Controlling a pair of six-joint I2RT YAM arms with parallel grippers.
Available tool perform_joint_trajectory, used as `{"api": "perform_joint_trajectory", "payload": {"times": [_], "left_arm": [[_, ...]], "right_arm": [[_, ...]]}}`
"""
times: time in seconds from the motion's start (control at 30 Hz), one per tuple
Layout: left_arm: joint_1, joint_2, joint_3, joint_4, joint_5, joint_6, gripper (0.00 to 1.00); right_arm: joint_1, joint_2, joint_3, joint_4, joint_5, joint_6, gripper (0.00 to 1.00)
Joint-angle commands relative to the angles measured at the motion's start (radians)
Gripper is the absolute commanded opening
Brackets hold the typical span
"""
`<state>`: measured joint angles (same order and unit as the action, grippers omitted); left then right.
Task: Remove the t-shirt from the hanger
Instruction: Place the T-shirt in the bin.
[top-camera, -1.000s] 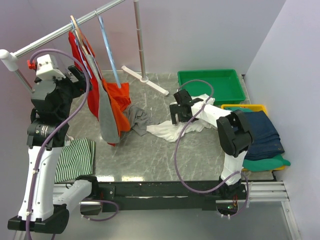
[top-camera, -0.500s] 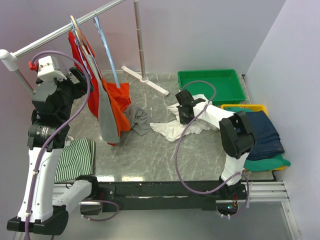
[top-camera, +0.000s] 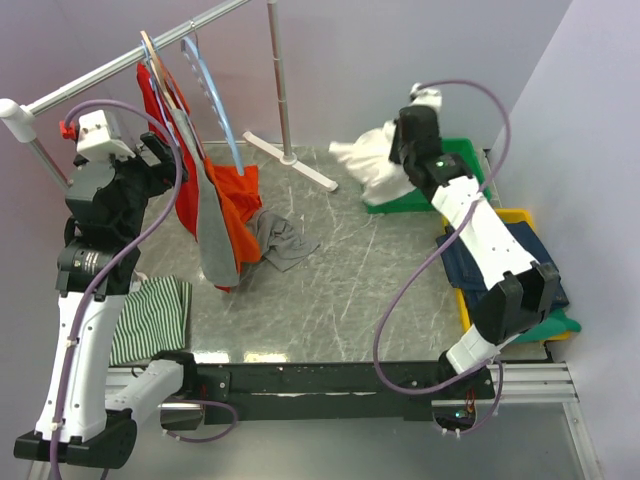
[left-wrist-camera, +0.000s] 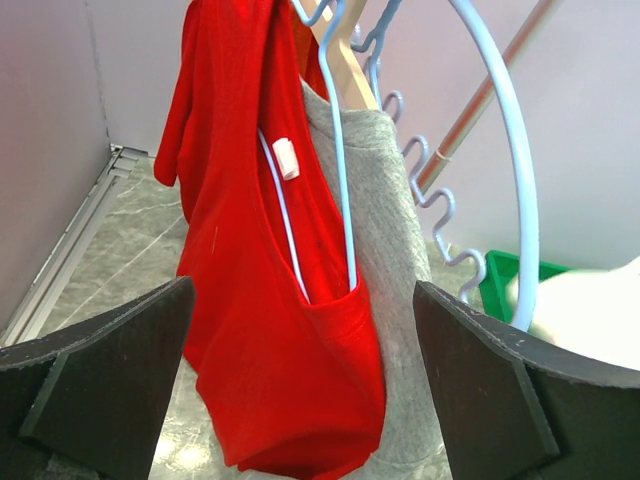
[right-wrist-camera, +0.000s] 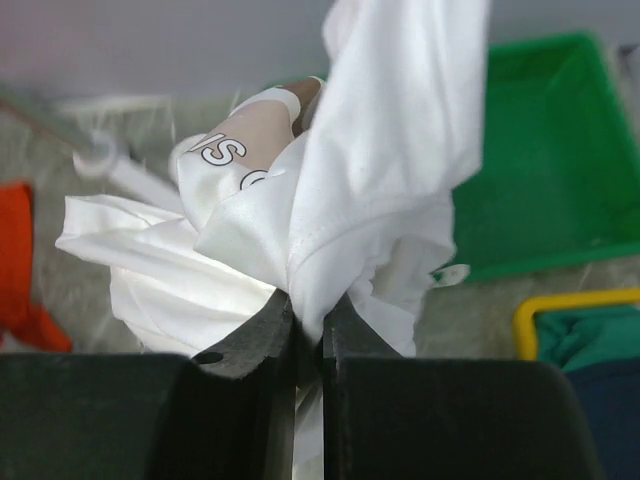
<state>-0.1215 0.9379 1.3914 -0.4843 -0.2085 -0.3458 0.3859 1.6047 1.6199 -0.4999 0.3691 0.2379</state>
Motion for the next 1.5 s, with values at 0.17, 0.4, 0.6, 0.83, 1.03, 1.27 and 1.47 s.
{"api": "perform_joint_trajectory", "payload": {"times": [0.17,0.4,0.6,0.83,1.03,1.27,1.47], "left_arm": [[-0.003,0.013,0.009,0.052,0.017,-0.005,0.97],[-0.003,0.013,0.009,0.055,0.012,-0.002,0.97],[-0.003,-0.005,0.026,0.038,0.009,0.004,0.97],[-0.003,0.004,0.026,0.038,0.006,0.004,0.98],[-0.004,-0.001,0.024,0.044,-0.008,0.004,0.99],[-0.004,0.007,0.034,0.046,-0.028,-0.005,0.99],[-0.003,0.019,0.053,0.050,-0.043,-0.001,0.99]], "right_arm": [[-0.113,0.116,0.260,0.162,0.038,-0.075,0.00],[-0.145,0.303,0.235,0.239,-0.061,-0.120,0.00],[-0.166,0.484,0.293,0.163,-0.185,-0.100,0.00],[-0.180,0.602,0.409,0.055,-0.158,-0.012,0.09],[-0.249,0.755,0.618,-0.124,-0.084,0.121,0.25],[-0.245,0.709,0.523,-0.020,-0.188,0.072,0.37],[-0.217,0.631,0.491,-0.016,-0.182,0.047,0.79]]}}
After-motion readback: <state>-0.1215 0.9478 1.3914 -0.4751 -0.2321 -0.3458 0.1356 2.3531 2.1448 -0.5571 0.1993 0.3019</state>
